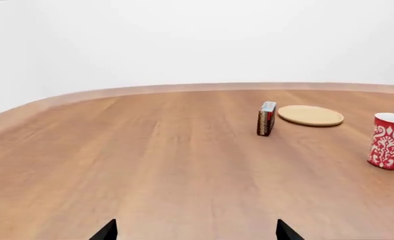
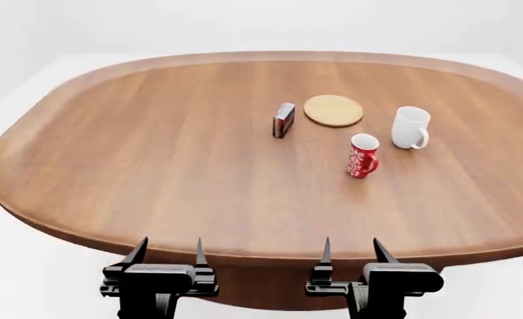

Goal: Put the chocolate pudding to the left of the plate.

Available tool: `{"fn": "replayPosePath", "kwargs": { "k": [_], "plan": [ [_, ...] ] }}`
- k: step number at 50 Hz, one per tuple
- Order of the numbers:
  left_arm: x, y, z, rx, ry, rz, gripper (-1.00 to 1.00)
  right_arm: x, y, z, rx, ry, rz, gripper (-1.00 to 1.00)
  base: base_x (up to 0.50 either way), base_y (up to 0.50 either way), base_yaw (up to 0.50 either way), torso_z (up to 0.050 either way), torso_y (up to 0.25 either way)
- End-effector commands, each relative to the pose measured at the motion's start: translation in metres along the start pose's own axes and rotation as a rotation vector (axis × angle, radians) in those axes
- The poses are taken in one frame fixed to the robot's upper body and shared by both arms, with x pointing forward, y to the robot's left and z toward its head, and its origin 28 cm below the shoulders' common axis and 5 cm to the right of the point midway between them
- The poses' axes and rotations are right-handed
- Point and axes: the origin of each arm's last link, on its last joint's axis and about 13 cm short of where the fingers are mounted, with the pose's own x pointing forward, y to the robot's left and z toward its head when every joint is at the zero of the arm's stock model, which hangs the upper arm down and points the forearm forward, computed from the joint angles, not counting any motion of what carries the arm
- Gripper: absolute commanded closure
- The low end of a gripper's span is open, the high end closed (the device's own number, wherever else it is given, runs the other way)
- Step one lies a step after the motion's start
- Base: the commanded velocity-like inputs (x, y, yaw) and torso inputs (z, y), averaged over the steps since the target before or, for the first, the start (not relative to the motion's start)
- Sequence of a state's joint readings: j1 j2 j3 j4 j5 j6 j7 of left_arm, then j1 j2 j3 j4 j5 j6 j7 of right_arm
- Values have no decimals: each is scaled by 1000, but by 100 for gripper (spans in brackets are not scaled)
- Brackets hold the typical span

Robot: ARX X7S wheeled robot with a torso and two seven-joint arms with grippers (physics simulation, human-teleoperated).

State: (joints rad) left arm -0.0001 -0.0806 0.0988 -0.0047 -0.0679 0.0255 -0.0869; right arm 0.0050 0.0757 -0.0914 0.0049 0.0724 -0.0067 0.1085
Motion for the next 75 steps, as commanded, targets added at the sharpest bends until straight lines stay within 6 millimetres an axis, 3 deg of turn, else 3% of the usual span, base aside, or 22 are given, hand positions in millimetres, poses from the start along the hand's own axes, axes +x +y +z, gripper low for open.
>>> {"fn": "replayPosePath", "kwargs": {
  "k": [1, 15, 34, 50, 75],
  "plan": [
    [0, 0, 0, 2, -2, -3, -100, 0, 0, 0, -2, 0, -1, -100, 0, 500, 0, 0, 0],
    [0, 0, 0, 1, -1, -3, -100, 0, 0, 0, 1, 0, -7, -100, 0, 500, 0, 0, 0],
    [0, 0, 0, 3, -3, -4, -100, 1, 0, -1, -2, -2, -25, -100, 28, -2, 0, 0, 0],
    [0, 0, 0, 2, -4, -4, -100, 1, 0, 0, -5, -1, -20, -100, 449, -315, 0, 0, 0],
    [0, 0, 0, 4, -4, -4, -100, 1, 0, -1, -6, 3, -25, -100, 500, -1, 0, 0, 0]
  ]
}}
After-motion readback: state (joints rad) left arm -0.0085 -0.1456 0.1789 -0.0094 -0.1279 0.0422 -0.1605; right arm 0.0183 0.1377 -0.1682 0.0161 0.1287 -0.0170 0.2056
